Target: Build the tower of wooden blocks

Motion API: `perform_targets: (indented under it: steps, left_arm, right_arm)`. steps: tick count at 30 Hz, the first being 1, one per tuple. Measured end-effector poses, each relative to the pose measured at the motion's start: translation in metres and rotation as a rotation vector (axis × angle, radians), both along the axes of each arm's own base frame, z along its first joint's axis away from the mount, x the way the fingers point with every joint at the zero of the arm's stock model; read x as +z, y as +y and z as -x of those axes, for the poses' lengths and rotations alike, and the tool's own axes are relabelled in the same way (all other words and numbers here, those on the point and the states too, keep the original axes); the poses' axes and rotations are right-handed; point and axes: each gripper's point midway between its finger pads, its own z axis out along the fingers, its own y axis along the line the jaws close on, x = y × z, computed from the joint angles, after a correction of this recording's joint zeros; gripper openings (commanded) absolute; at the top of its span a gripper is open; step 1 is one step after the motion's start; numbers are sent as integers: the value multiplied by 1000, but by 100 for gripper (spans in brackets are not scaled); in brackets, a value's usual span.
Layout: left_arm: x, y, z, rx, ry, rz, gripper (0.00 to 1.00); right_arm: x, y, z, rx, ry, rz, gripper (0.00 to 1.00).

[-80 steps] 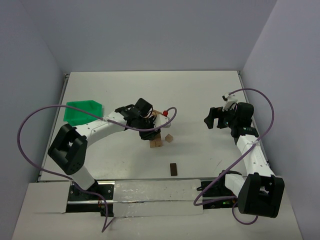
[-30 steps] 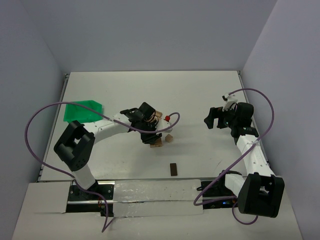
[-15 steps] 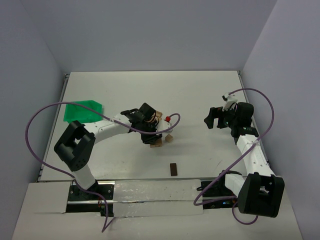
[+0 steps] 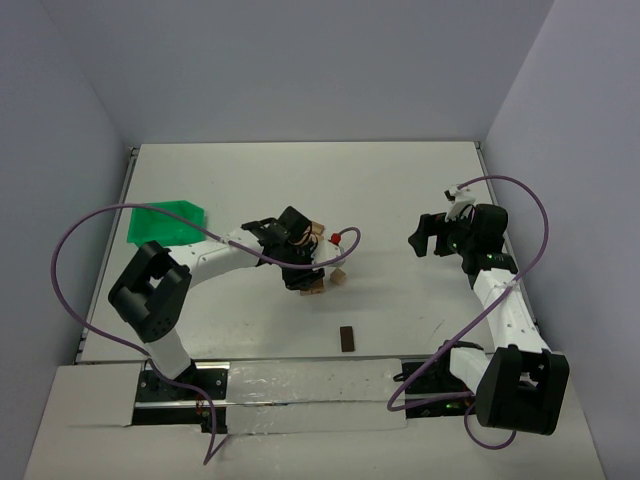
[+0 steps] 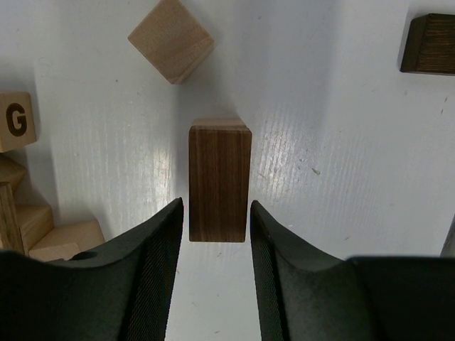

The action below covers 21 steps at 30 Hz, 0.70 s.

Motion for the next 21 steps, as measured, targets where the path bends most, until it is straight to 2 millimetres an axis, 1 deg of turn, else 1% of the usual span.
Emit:
perform_targets:
  steps: [8,10,15,16,18,21]
  left_arm:
    - [-2,0,1,-1,2,-2,57]
    - [-2,0,1,-2,2,-2,61]
    - [-1,0,1,-8,1,-6,78]
    - [0,1,1,-10,1,-7,79]
    - [4,1,-1,-11,1,-8,81]
    - [21,-1,-11,-3,-19,17,82]
  right_arm:
    - [0,0,0,1,-1,2,100]
    - [0,0,0,2,-1,3,100]
    - [0,0,0,2,-1,3,100]
    - [0,0,0,2,-1,3,100]
    - [0,0,0,2,-1,3,100]
    - [0,0,0,2,-1,3,100]
